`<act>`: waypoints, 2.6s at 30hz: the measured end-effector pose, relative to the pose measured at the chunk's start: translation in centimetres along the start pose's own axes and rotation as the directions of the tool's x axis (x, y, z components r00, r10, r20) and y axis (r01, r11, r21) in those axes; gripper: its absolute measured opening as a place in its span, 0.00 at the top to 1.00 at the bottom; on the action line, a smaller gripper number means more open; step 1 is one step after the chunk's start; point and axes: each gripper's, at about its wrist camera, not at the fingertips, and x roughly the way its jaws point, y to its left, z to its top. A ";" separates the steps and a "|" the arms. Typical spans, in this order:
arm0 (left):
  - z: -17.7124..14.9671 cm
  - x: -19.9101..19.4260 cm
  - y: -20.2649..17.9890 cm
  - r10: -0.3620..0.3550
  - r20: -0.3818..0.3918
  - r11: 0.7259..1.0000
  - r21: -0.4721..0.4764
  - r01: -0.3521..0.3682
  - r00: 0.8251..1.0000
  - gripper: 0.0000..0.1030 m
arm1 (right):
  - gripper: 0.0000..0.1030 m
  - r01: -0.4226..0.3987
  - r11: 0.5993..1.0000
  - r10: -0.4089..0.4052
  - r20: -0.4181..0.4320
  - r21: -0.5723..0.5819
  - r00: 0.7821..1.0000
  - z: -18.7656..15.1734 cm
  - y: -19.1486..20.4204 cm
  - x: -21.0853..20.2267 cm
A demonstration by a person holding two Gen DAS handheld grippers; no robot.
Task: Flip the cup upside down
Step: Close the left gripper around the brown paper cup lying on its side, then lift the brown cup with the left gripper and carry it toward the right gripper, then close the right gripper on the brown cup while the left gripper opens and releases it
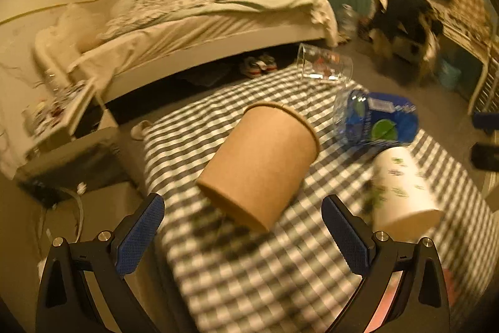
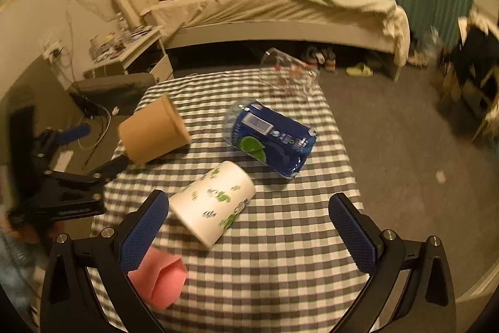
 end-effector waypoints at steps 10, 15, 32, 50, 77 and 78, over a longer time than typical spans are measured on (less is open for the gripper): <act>1.3 5.7 -1.3 -0.052 0.006 0.985 0.166 0.050 0.999 0.01 | 0.00 0.050 0.995 -0.045 -0.065 0.084 0.997 0.4 -3.8 4.6; 1.4 5.4 -1.7 -0.075 0.010 0.977 0.200 0.072 0.997 0.07 | 0.00 0.052 0.994 -0.043 -0.095 0.093 0.995 -0.1 -4.2 5.7; 2.5 -9.4 -4.3 -0.025 0.097 0.995 0.099 0.015 0.995 0.15 | 0.00 0.034 0.995 -0.037 0.026 0.098 0.999 -1.0 -4.7 -5.1; -9.2 -16.5 -19.8 0.164 0.047 0.944 -0.298 -0.143 0.985 0.15 | 0.00 0.022 0.994 -0.038 0.153 0.106 0.987 -7.2 -8.1 -18.5; -11.3 -8.9 -21.5 -0.123 -0.166 0.917 -0.395 0.049 0.978 0.15 | 0.00 0.075 0.982 -0.088 0.066 0.172 0.994 -8.6 -11.6 -15.8; -11.4 -9.6 -21.6 -0.147 -0.176 0.918 -0.392 0.068 0.973 0.15 | 0.00 0.073 0.983 -0.086 0.070 0.168 0.994 -8.6 -11.4 -16.0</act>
